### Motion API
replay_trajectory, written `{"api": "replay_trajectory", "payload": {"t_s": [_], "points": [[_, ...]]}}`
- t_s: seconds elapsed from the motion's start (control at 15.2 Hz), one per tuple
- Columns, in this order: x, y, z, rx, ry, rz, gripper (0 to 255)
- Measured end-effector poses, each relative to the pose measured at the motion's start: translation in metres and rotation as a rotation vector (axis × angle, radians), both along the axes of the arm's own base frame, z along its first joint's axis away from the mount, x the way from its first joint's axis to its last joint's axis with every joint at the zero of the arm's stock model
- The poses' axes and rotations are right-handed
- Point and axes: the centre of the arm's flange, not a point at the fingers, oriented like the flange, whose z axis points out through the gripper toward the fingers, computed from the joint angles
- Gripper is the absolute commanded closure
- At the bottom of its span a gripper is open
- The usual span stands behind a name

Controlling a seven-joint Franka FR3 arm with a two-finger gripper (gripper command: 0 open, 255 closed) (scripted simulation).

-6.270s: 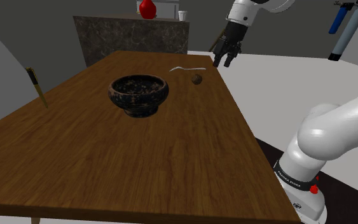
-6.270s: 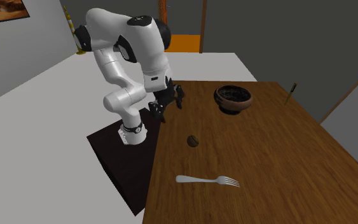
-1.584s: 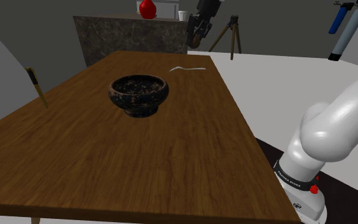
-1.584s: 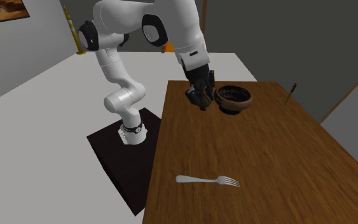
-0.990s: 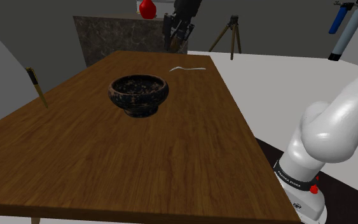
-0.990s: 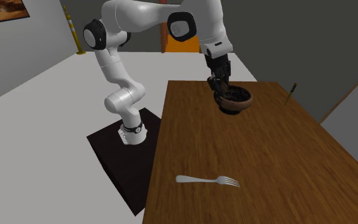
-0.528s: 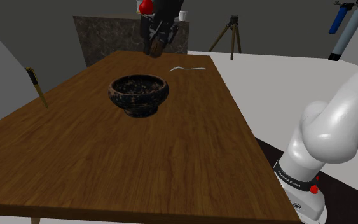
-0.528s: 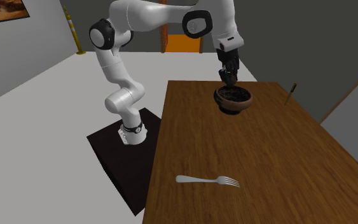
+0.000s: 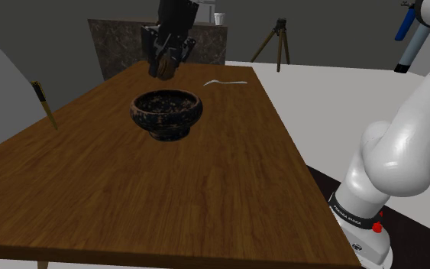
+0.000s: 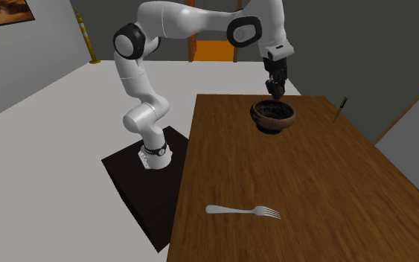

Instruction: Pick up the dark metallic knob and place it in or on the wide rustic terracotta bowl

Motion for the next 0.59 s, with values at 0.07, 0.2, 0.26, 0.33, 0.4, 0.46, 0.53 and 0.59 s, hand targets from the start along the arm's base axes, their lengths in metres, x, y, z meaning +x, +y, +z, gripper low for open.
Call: {"api": "replay_trajectory", "payload": {"t_s": [0.07, 0.2, 0.26, 0.33, 0.4, 0.46, 0.53, 0.59], "points": [[-0.001, 0.001, -0.006, 0.000, 0.000, 0.000, 255], [-0.001, 0.001, -0.015, 0.000, 0.000, 0.000, 255], [-0.001, 0.002, -0.020, 0.000, 0.000, 0.000, 255], [-0.001, 0.002, -0.026, 0.000, 0.000, 0.000, 255], [-0.002, 0.002, -0.032, 0.000, 0.000, 0.000, 255], [-0.002, 0.002, -0.037, 0.000, 0.000, 0.000, 255], [-0.002, 0.001, -0.043, 0.000, 0.000, 0.000, 255], [-0.001, 0.002, -0.047, 0.000, 0.000, 0.000, 255]]}}
